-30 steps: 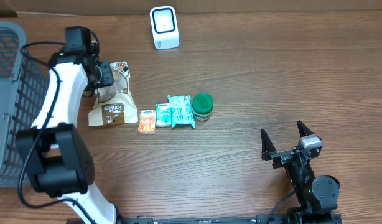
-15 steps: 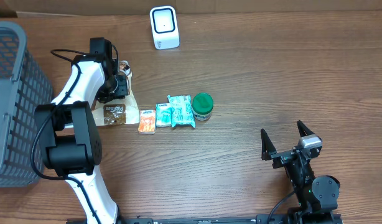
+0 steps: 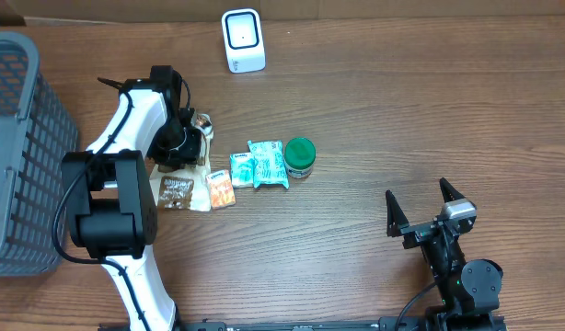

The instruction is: Scan the item barcode

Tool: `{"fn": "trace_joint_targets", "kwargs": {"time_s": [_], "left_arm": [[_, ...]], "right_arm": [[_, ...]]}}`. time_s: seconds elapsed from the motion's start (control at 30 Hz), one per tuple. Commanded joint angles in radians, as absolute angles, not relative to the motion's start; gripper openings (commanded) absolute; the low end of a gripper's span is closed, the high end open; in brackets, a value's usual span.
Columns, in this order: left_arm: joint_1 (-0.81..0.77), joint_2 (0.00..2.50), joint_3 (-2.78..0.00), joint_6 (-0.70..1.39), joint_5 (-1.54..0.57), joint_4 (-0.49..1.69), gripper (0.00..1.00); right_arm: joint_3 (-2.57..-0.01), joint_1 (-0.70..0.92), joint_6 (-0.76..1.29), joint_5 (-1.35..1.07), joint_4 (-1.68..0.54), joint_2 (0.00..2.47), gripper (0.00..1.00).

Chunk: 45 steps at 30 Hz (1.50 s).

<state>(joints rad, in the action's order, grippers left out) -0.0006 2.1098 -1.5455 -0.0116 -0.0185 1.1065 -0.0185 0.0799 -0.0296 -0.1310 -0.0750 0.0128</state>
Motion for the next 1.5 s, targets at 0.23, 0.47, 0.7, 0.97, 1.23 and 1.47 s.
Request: {"fn": "trace_joint_targets", "kwargs": {"time_s": [0.23,0.47,0.7,0.97,1.23,1.47], "left_arm": [[-0.008,2.021,-1.823,-0.022,-0.053,1.273,0.78],[-0.008,1.863,-1.991,0.015,-0.076,1.377,0.95],[-0.007,1.684,-2.045,0.015,-0.204,1.393,1.00],[-0.004,1.554,-2.045,-0.003,-0.212,1.420,1.00],[0.028,1.550,-2.044,0.003,-0.144,1.446,1.00],[0.027,1.550,-2.044,0.003,-0.120,1.446,0.99]], "right_arm": [[-0.008,0.078,-0.026,-0.136,-0.070,0.003,1.00],[-0.008,0.078,-0.026,-0.136,-0.070,0.003,1.00],[-0.008,0.078,-0.026,-0.135,-0.060,0.003,1.00],[-0.008,0.078,-0.025,-0.137,-0.047,0.003,1.00],[-0.078,0.077,0.050,-0.208,-0.075,0.018,1.00],[-0.325,0.077,0.049,-0.247,-0.240,0.232,1.00]]}}
